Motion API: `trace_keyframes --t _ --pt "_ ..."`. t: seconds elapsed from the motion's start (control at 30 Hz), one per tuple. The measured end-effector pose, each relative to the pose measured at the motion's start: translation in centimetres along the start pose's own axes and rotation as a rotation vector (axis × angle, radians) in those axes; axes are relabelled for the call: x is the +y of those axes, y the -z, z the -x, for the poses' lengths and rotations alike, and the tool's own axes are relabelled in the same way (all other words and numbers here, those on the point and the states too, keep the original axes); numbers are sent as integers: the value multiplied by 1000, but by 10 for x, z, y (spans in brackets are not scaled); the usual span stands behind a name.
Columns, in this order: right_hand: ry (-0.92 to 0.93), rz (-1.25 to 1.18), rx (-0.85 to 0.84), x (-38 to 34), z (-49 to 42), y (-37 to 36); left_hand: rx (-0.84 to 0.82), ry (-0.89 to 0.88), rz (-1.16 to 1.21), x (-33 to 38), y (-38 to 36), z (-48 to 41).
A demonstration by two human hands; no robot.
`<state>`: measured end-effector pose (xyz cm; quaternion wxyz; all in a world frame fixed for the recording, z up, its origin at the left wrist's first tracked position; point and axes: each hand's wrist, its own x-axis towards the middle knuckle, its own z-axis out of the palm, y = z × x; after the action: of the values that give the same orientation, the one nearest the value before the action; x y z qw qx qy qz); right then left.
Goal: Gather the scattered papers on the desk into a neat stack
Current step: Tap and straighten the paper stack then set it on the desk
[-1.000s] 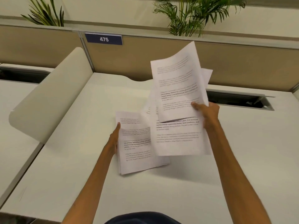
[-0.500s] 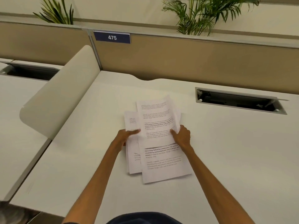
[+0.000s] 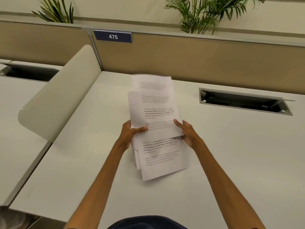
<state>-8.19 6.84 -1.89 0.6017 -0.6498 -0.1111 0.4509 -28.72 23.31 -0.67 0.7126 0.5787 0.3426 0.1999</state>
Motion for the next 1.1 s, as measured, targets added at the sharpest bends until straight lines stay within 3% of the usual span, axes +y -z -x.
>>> trace_keyframes --t 0.1,0.23,0.37,0.6,0.97,1.1 --pt "121 -101 -106 -31 15 5 -61 -81 -22 35 1 2" --pt "316 -51 -98 -70 42 11 -149 -220 -130 82 2 9" --pt "464 110 -117 -86 56 16 -36 -363 -48 107 -18 15" --pt "437 324 -64 -74 57 25 116 -375 49 102 -43 10" --pt "449 120 104 -44 45 9 79 -299 -89 74 -49 0" --pt "418 77 137 -30 38 3 92 -227 19 42 -51 3"
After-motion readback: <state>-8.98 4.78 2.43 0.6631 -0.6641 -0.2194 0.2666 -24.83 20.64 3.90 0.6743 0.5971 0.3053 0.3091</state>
